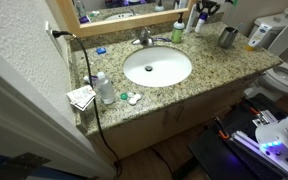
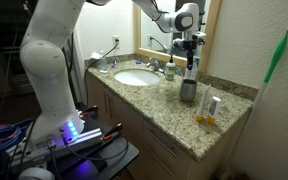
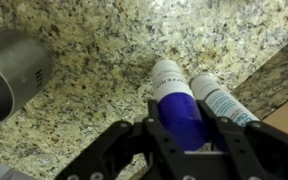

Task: Move the white bottle with a blue lid to the right side of the sink counter

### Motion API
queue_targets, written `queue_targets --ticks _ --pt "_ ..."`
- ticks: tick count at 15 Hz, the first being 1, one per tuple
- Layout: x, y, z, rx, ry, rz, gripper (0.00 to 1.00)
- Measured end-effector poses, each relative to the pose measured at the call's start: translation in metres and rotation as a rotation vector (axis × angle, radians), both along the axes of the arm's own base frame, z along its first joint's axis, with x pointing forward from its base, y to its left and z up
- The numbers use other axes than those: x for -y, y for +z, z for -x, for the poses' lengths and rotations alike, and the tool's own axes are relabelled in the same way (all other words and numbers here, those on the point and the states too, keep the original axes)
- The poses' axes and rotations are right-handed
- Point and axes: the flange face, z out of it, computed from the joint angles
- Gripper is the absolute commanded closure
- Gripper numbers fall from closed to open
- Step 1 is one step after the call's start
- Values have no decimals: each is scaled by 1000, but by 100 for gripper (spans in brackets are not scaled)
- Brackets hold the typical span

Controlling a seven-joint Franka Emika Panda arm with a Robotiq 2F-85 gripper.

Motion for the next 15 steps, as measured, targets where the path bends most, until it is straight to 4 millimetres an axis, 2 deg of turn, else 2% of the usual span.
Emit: queue_targets --ticks 2,8,12,13,14,15 --pt "0 -6 0 -9 0 -1 84" --pt "-8 -42 -6 -19 9 4 84" --pt "-13 -48 -12 45 6 29 84" --pt "-13 -48 -12 56 6 34 49" --pt "-14 -48 -12 63 5 38 34" --pt "-14 -49 -12 64 6 39 28"
